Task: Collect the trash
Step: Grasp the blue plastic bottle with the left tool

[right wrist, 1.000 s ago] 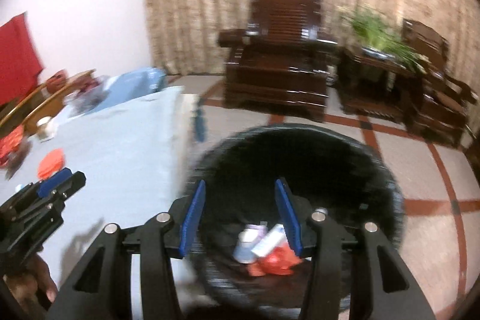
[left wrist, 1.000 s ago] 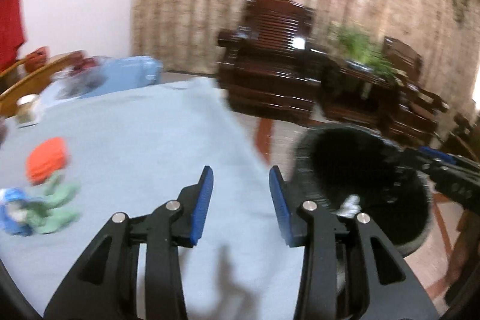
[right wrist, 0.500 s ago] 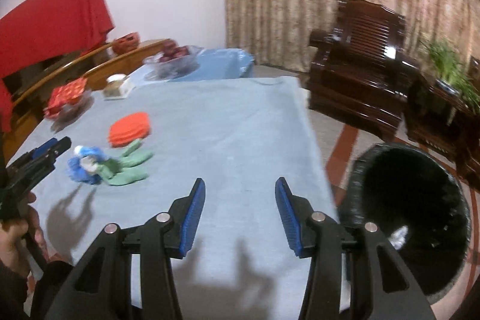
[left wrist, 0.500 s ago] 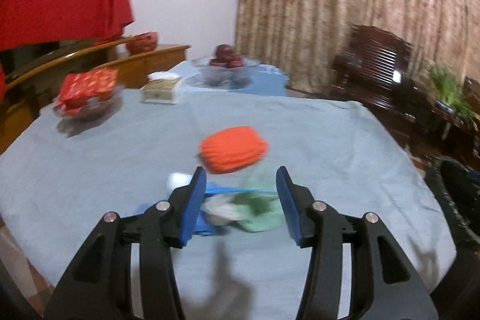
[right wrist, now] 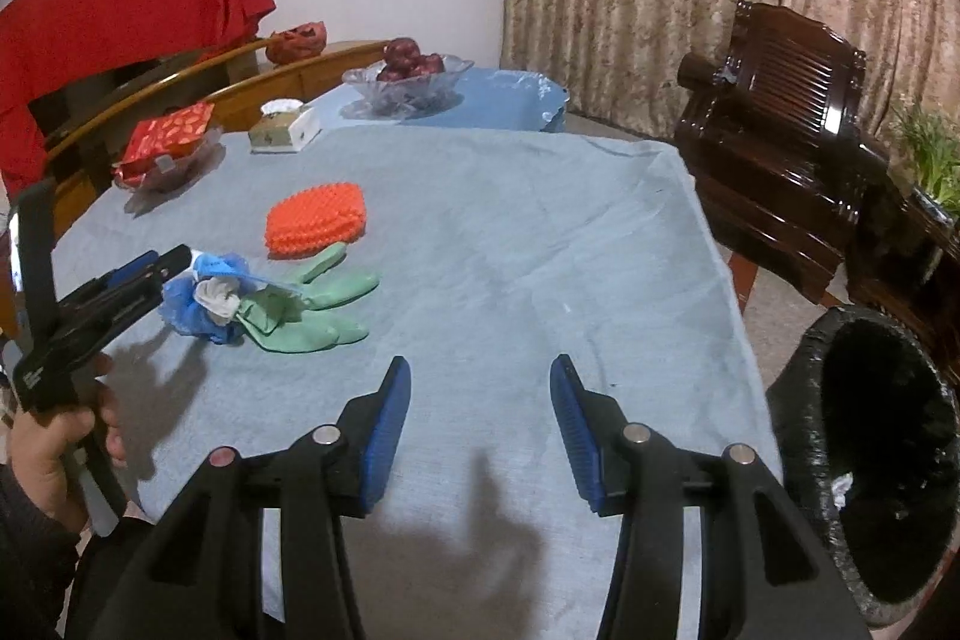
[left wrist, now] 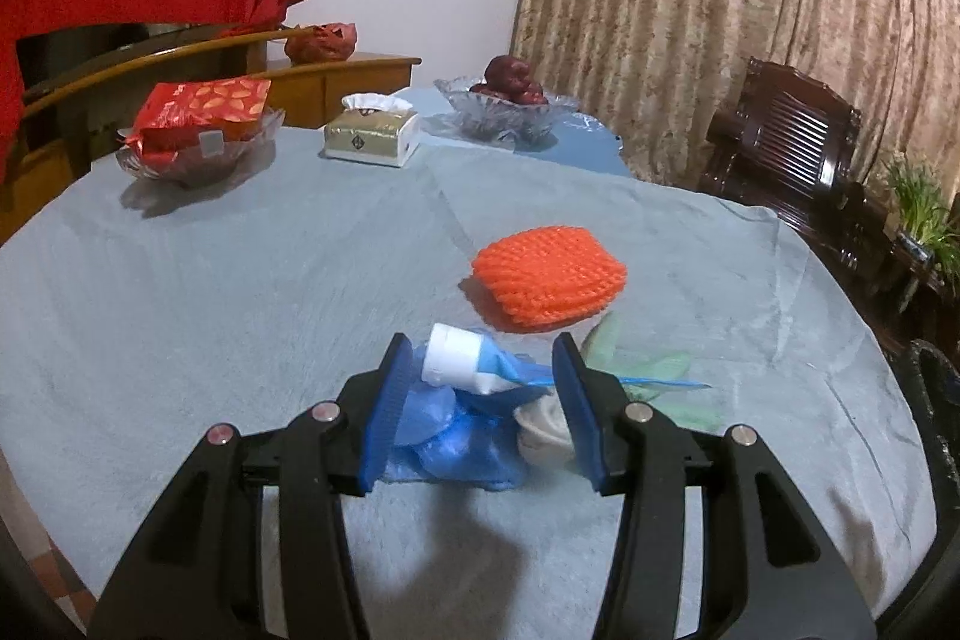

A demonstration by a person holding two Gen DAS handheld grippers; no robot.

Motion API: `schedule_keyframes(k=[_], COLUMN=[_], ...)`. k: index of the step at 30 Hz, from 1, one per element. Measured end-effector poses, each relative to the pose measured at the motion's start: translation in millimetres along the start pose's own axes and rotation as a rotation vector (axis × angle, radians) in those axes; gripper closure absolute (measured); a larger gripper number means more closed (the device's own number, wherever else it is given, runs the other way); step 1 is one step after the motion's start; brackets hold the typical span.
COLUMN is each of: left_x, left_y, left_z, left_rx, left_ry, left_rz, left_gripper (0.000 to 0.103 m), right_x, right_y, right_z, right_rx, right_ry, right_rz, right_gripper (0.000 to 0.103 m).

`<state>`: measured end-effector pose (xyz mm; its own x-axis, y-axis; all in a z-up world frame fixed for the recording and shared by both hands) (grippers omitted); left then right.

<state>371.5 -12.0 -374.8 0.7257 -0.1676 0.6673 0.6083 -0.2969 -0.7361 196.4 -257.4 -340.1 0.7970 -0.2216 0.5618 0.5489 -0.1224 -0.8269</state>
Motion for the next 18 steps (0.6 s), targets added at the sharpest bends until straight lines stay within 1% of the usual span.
schedule_keyframes(k=[5,6,7,8,11,13,15,16,17,18], left_x=[6,5,5,5,3,2,0,0,1,1], left_y=[21,25,29,32,27,18,8,1,-7,-12], left_z=[-1,1,2,2,-1,-3,-5,-6,-7,-7], left_rx=[-0.004,-0.014,-0.025,-0.037,-0.057,-0.064,-0.076,-0.075,-0.063,-0.059], left_ry=[0.001,-0.001,-0.004,-0.002,0.001,0.002,-0.005,-0.012,-0.014,-0.017], left_rz=[0.034,0.043,0.052,0.062,0.045,0.019,0.003,-0.012,-0.026,-0.038], left_gripper=[0.055,0.059,0.064,0.066,0.068,0.069,0.073,0.083,0.102,0.102], right_x=[2,2,2,2,0,1,0,1,2,3], right_y=[11,12,13,15,15,16,17,18,18,17], right_z=[6,6,5,5,3,3,4,4,6,8], right_rx=[0.007,0.006,0.006,0.005,0.000,0.001,0.002,0.004,0.007,0.010], right_ry=[-0.003,0.000,0.001,0.002,0.002,0.003,0.002,0.000,-0.003,-0.006], right_rz=[0.024,0.026,0.028,0.032,0.033,0.037,0.038,0.038,0.037,0.035], right_gripper=[0.055,0.055,0.055,0.055,0.055,0.055,0.055,0.055,0.055,0.055])
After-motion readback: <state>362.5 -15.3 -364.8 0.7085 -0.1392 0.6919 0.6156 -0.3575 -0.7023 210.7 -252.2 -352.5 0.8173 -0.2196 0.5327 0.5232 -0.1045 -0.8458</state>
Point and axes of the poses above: each gripper's, at about its wrist camera, not at the fingertips, and y roughly the way its jaws point, z to its left, x to its top, the point moved 1 cm from there along y, roughly the way its jaws point, and after that the axes turned 14 degrees about z, right-handed, at the moved point
